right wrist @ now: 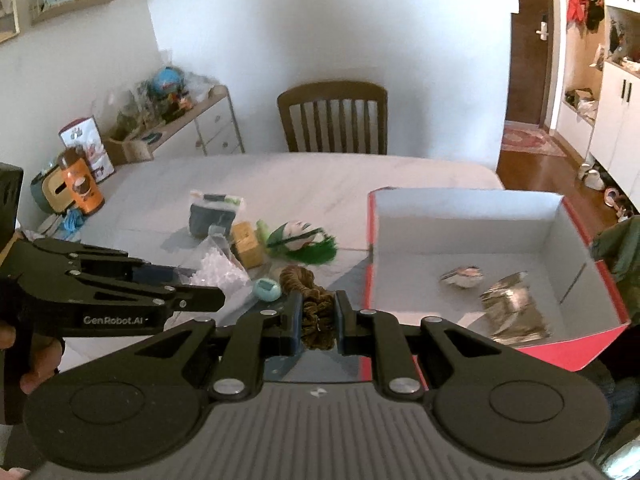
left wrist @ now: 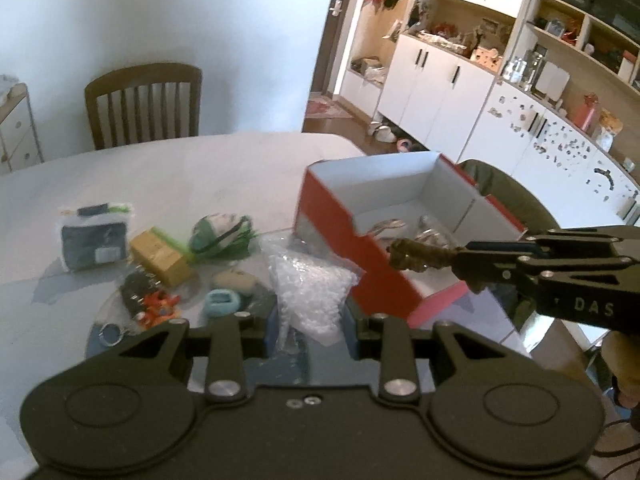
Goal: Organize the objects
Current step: 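Carry the bracelet and bead bag with both tools into the shoebox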
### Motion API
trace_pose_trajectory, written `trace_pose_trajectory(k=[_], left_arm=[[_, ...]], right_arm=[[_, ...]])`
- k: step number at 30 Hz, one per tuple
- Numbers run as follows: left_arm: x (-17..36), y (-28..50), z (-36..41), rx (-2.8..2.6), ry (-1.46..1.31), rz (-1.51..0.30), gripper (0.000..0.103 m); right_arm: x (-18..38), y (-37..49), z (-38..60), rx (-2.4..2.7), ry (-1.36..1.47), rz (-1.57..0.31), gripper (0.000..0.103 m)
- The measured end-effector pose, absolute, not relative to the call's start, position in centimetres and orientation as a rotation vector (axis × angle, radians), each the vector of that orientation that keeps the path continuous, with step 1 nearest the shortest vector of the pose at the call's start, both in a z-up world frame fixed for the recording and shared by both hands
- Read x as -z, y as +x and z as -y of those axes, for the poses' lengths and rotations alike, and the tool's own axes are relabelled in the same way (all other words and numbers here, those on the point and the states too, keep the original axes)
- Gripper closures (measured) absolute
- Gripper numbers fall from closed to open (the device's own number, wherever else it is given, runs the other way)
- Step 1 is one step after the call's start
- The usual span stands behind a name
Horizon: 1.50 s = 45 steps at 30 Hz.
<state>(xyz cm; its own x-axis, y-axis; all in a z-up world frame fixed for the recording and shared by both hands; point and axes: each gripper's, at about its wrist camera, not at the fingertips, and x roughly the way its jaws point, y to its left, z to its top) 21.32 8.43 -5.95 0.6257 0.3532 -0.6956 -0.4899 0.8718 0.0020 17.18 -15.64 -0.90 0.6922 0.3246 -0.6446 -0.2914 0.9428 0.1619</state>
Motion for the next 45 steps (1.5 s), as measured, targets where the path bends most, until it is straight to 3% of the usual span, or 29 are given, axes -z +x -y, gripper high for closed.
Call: trace_pose_trajectory(k=[21, 45], left_arm=[[8.3, 33.2, -3.3, -0.436, -0.16, -0.838, 0.072], [15.2, 44.1, -6.2, -0.526, -0.198, -1.047, 0.072]], right_arm=[[1.9, 21.0, 27.0, -0.232, 0.064, -0.724, 0.087], [9.1, 31.0, 31.8, -0.088, -0.009, -0.881, 0.087]])
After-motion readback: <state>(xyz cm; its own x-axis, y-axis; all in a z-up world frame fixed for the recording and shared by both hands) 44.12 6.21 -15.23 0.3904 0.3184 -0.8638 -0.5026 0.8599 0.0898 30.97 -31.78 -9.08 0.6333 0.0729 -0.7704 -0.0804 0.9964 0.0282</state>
